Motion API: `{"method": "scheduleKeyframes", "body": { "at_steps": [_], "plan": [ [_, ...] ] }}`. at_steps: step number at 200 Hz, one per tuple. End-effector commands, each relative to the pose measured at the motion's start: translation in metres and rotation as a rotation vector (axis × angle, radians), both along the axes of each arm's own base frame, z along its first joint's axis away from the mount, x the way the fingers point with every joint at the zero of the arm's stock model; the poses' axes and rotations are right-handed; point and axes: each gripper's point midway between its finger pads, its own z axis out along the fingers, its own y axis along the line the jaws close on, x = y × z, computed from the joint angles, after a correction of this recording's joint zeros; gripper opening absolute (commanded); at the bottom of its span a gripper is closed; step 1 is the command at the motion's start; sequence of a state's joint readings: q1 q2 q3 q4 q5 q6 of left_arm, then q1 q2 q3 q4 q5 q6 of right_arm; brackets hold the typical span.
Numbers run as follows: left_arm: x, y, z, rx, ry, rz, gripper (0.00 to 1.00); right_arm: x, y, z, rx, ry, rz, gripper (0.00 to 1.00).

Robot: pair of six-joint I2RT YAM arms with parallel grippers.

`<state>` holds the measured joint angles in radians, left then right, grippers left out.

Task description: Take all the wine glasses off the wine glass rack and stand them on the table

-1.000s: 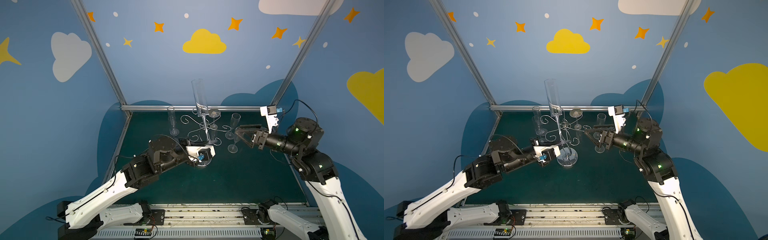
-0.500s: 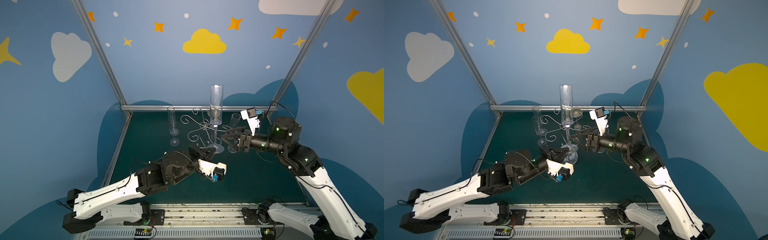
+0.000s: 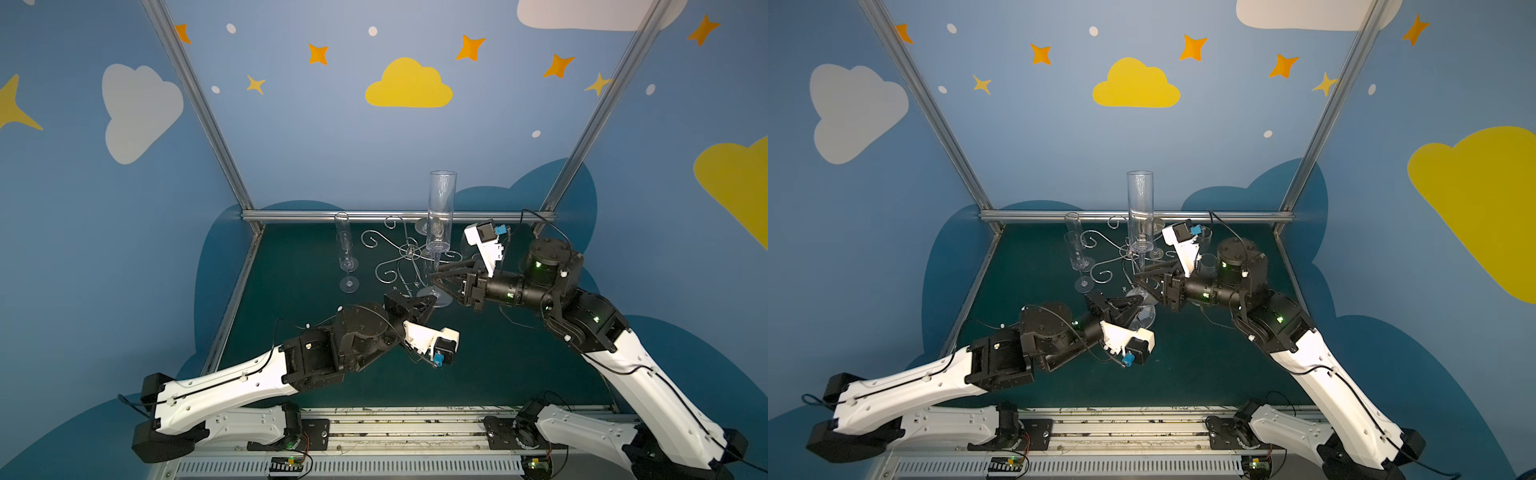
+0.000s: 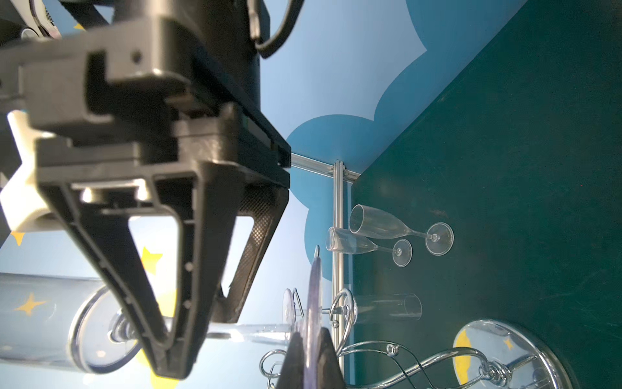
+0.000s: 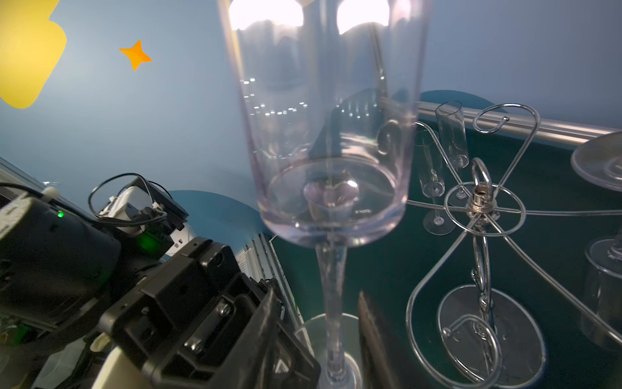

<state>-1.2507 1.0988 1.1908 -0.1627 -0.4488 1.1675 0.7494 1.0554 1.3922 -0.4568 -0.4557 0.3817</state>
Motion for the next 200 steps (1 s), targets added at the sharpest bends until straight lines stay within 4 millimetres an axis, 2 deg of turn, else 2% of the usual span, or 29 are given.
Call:
{"method": "scheduleKeyframes", "body": {
  "at_steps": [1, 44, 89, 95, 103, 121, 141, 174, 200],
  "plan": [
    [0.000, 0.001, 0.016, -0.056, -0.031, 0.009, 0.03, 0.006, 0.004, 0.003, 0.024, -0.034, -0.015, 0.31],
    [0.000, 0.001, 0.014, -0.050, -0.034, 0.011, 0.03, 0.008, 0.008, 0.000, 0.028, -0.029, -0.012, 0.21],
    [0.000, 0.000, 0.014, -0.057, -0.037, 0.011, 0.03, 0.008, 0.011, -0.003, 0.033, -0.022, -0.006, 0.00],
    [0.000, 0.000, 0.014, -0.060, -0.039, 0.011, 0.03, 0.009, 0.011, -0.003, 0.033, -0.025, -0.007, 0.00],
    [0.000, 0.000, 0.016, -0.072, -0.043, 0.010, 0.09, 0.009, 0.011, -0.003, 0.034, -0.025, -0.007, 0.00],
    [-0.005, 0.004, 0.028, -0.154, -0.050, -0.005, 0.35, 0.009, 0.011, -0.001, 0.037, -0.029, -0.009, 0.00],
    [-0.015, 0.015, 0.047, -0.267, -0.001, -0.041, 0.56, 0.010, 0.009, 0.001, 0.032, -0.045, -0.018, 0.00],
    [-0.023, 0.039, 0.077, -0.450, 0.132, -0.057, 0.69, 0.013, 0.007, -0.002, 0.025, -0.082, -0.039, 0.00],
    [-0.026, 0.064, 0.105, -0.643, 0.344, -0.099, 0.73, 0.011, 0.009, -0.002, 0.034, -0.133, -0.021, 0.00]
  ]
}}
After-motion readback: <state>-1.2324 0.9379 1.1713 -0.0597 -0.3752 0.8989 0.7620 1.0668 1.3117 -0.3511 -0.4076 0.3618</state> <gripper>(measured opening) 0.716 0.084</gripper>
